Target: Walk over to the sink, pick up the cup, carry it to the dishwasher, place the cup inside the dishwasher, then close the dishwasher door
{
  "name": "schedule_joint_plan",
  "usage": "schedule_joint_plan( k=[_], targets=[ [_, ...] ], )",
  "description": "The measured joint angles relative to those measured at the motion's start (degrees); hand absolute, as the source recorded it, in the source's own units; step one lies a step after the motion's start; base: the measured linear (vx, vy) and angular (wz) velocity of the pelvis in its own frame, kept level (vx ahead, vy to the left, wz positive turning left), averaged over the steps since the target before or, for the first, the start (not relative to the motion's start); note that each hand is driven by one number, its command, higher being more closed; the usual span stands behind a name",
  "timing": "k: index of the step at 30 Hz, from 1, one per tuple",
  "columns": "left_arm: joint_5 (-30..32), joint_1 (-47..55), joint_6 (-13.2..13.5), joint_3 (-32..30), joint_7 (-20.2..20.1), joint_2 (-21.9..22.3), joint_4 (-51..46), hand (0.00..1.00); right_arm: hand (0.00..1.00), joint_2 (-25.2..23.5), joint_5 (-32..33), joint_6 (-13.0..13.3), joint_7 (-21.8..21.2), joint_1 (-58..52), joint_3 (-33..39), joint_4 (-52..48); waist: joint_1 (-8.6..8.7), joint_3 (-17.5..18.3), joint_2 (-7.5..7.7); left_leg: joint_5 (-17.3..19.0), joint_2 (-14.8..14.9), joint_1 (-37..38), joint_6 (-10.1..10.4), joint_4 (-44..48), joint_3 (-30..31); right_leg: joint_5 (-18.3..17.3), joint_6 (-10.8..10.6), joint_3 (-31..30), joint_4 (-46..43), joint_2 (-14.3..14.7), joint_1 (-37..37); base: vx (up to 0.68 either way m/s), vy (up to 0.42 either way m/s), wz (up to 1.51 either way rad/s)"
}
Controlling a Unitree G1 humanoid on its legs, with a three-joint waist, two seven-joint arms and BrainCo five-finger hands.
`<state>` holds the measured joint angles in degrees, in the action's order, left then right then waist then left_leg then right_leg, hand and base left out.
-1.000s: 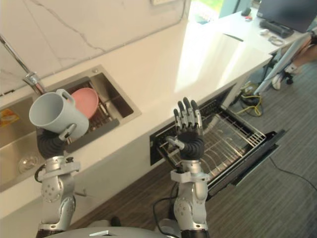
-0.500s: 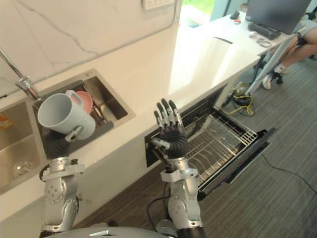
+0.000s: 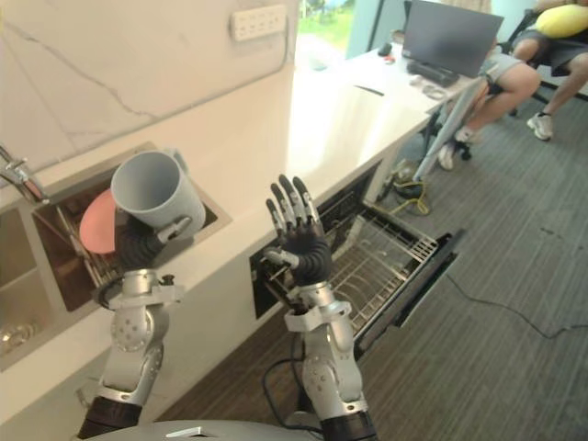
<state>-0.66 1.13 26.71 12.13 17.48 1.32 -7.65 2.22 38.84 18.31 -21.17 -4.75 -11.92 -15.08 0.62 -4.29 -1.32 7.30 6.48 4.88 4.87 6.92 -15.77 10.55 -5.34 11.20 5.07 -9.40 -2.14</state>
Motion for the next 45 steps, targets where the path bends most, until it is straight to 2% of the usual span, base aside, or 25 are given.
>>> schedule_joint_plan(
  k=[4,8,19,24,29,35,38,45],
  targets=[
    [3.39,-1.37,-0.29,1.52,3.07,-0.06,0.95,1.00,0.00,0.15,-0.96,-0.29,0.97,1.33,-0.47,-0.02,0.04,0.31,-0.22,-0.35,0.13,0.02,0.58,-0.02,-0.08,0.11,0.14,0.03,-0.01,0.14,-0.17,-0.02,-0.009,-0.03],
    [7.47,-3.10,-1.01,1.90,4.48,0.18,2.02,1.00,0.00,0.49,-0.96,-1.83,2.41,2.42,-0.84,-0.01,0.17,0.99,-0.31,-0.35,0.20,0.10,0.61,-0.02,-0.25,0.14,0.18,-0.03,-0.01,0.22,-0.24,0.00,0.000,0.00],
    [13.15,-5.10,-4.45,2.65,9.35,0.25,6.26,1.00,0.00,0.53,-3.36,-4.84,5.94,7.03,-1.30,0.27,-0.16,2.23,1.02,-0.25,0.25,0.23,0.61,0.10,-0.26,0.25,0.15,-0.02,-0.01,0.28,-0.11,0.00,0.000,0.00],
    [17.28,-6.21,-5.69,3.26,11.89,0.26,6.71,1.00,0.00,0.58,-5.43,-5.13,8.04,7.80,-1.53,0.30,-0.36,2.28,1.06,-0.26,0.25,0.22,0.61,0.11,-0.10,0.23,0.18,0.11,-0.02,0.28,-0.03,0.00,0.000,0.00],
    [21.28,-7.10,-6.87,3.76,15.20,0.24,8.78,1.00,0.00,0.66,-5.48,-7.21,8.27,8.63,-1.62,0.43,-0.27,2.28,1.07,-0.26,0.25,0.17,0.61,0.11,0.00,0.22,0.19,0.17,-0.02,0.28,-0.02,0.00,0.000,0.00],
    [25.80,-7.10,-7.56,2.74,23.67,0.14,8.74,1.00,0.00,0.72,-5.73,-8.60,10.80,10.21,-3.37,1.74,-0.61,2.26,1.18,-0.26,0.24,0.10,0.61,0.15,0.27,0.21,0.21,0.42,-0.02,0.26,0.12,0.00,0.000,0.00],
    [26.98,-7.10,-7.63,1.67,26.38,0.14,8.73,1.00,0.00,0.73,-6.06,-9.22,11.89,10.79,-3.61,2.73,-0.75,2.23,1.34,-0.25,0.24,0.01,0.61,0.28,0.47,0.20,0.21,0.56,-0.02,0.23,0.21,0.00,0.000,0.02],
    [31.44,-6.57,-7.99,-0.92,35.37,0.14,7.98,1.00,0.00,0.73,-7.29,-9.55,14.29,10.85,-3.77,2.73,-1.24,2.09,1.92,-0.21,0.21,-0.92,0.52,0.95,1.99,0.16,0.25,1.81,-0.02,0.04,0.44,-0.02,-0.007,0.09]
  ],
)
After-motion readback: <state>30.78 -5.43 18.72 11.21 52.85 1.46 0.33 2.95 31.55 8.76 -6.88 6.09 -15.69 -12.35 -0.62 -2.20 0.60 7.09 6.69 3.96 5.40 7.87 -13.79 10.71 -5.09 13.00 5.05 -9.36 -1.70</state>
